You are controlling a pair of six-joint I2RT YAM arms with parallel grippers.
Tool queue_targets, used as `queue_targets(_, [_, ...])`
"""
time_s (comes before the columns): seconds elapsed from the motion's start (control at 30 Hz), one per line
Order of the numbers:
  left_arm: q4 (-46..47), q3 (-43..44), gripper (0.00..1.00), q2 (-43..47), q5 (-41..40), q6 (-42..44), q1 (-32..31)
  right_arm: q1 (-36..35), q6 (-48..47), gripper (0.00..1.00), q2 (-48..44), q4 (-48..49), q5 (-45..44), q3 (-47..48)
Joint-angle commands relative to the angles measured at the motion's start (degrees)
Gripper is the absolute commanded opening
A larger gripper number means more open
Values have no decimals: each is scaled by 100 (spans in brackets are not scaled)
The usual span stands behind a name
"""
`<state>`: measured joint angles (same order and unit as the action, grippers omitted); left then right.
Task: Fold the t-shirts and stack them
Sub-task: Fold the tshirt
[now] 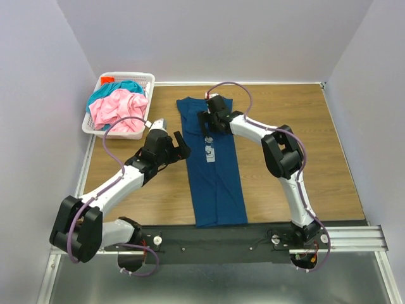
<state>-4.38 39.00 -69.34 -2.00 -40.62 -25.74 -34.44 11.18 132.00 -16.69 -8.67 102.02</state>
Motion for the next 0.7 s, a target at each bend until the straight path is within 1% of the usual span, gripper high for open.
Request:
queue_targets(0.0, [219,-77,98,-70,174,-157,-89,95,-195,100,413,-212,-679,108])
queue_targets(0.1, [245,-25,98,-263,174,-130,-194,226,-116,100,589,-291,-917,152])
queue_targets(0.3, [227,213,98,-641,174,10,-327,578,218,100,598,-493,-1102,117])
queue_targets(0.33, [227,291,98,-773,356,36,-353,622,270,100,590,-502,-1128,99])
queue_targets(0.43, [227,406,98,-940,437,72,-493,745,271,100,598,-546,-1128,134])
queue_targets(0.53, [157,459,98,-1134,569,160,-634,780,86,100,590,-555,-997,274])
queue_targets(0.67, [-194,284,98,-1152,561,186,-722,789,-89,100,362,-616,-655,494])
